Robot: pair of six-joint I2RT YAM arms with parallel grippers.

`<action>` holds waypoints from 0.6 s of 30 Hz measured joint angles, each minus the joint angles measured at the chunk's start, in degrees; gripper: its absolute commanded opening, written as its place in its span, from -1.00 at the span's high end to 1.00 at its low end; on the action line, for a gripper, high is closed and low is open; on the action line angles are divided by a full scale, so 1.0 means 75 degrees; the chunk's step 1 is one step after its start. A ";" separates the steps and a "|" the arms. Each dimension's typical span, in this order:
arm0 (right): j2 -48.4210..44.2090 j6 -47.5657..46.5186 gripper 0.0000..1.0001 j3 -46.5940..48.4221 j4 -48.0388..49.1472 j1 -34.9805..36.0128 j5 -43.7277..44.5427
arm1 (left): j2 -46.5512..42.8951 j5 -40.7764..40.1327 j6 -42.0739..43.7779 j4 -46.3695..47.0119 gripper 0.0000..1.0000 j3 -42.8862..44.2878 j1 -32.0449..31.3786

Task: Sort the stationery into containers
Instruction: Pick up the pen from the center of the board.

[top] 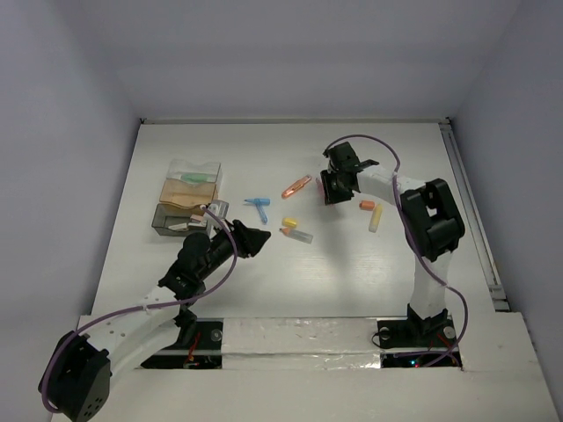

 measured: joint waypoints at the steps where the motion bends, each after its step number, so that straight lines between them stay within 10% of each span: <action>1: 0.0012 -0.0017 0.36 0.0000 0.0026 -0.0006 -0.0017 | 0.0000 0.0000 -0.0003 0.0000 0.18 0.0000 0.0000; 18: -0.1906 0.0379 0.82 -0.1533 0.0819 -0.0009 -0.1209 | 0.0379 0.0000 -0.0256 0.0192 0.23 0.0003 -0.0082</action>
